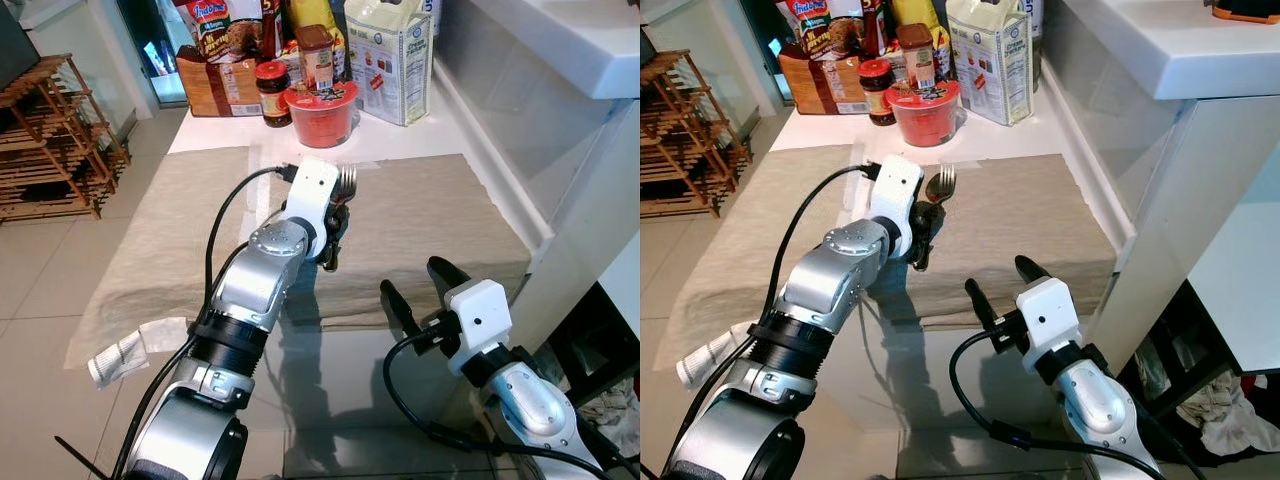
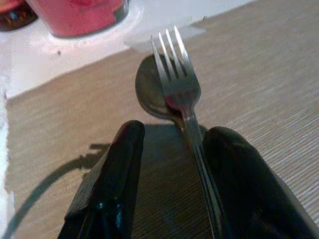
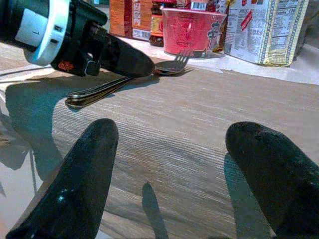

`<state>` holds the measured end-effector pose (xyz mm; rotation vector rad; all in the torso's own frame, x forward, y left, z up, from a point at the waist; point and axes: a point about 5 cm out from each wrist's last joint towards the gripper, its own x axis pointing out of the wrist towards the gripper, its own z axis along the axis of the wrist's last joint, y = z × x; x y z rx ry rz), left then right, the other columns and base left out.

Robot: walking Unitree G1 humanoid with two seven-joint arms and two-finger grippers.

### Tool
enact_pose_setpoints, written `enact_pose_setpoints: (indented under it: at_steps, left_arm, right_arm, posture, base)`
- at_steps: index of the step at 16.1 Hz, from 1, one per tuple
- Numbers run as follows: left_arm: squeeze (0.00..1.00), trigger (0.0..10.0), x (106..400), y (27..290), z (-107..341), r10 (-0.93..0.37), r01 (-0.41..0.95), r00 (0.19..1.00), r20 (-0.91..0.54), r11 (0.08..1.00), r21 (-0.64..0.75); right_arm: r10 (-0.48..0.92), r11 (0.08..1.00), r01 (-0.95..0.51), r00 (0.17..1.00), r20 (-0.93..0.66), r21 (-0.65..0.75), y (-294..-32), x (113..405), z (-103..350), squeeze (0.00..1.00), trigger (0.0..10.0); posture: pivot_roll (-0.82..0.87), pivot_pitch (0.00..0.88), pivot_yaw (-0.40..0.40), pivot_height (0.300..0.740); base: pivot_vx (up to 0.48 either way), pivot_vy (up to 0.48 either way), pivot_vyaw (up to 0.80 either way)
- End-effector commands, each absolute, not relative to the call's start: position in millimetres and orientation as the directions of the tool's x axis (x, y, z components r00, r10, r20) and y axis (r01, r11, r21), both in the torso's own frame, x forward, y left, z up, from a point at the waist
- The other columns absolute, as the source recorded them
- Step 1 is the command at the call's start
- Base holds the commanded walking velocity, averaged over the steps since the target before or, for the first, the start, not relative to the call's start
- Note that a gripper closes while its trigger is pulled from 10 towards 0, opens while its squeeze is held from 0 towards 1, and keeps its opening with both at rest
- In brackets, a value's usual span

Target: Setting the table

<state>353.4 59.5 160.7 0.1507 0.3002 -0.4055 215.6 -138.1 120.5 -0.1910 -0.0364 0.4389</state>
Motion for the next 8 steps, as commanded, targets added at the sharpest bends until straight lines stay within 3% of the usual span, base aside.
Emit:
enact_pose_setpoints:
  at_steps: [1, 8]
  left_arm:
    - [0.00, 10.0, 356.3, 61.9, 162.2, -0.361, 0.405, 0.876, -0.319, 0.910, 0.084]
    - [0.00, 10.0, 357.1, 55.8, 161.7, -0.387, 0.419, 0.861, -0.330, 0.907, 0.030]
  right_arm:
    - [0.429, 0.886, -0.420, 0.903, 0.005, -0.196, -136.5, 213.1, 124.2, 0.00, 10.0]
    - [0.425, 0.887, -0.417, 0.905, -0.004, -0.200, -138.8, 211.5, 123.7, 0.00, 10.0]
  posture:
    - [-0.20, 0.000, 0.139, 0.740]
    - [-0.21, 0.002, 0.135, 0.740]
  base:
    - [0.000, 0.000, 0.00]
    - [0.000, 0.000, 0.00]
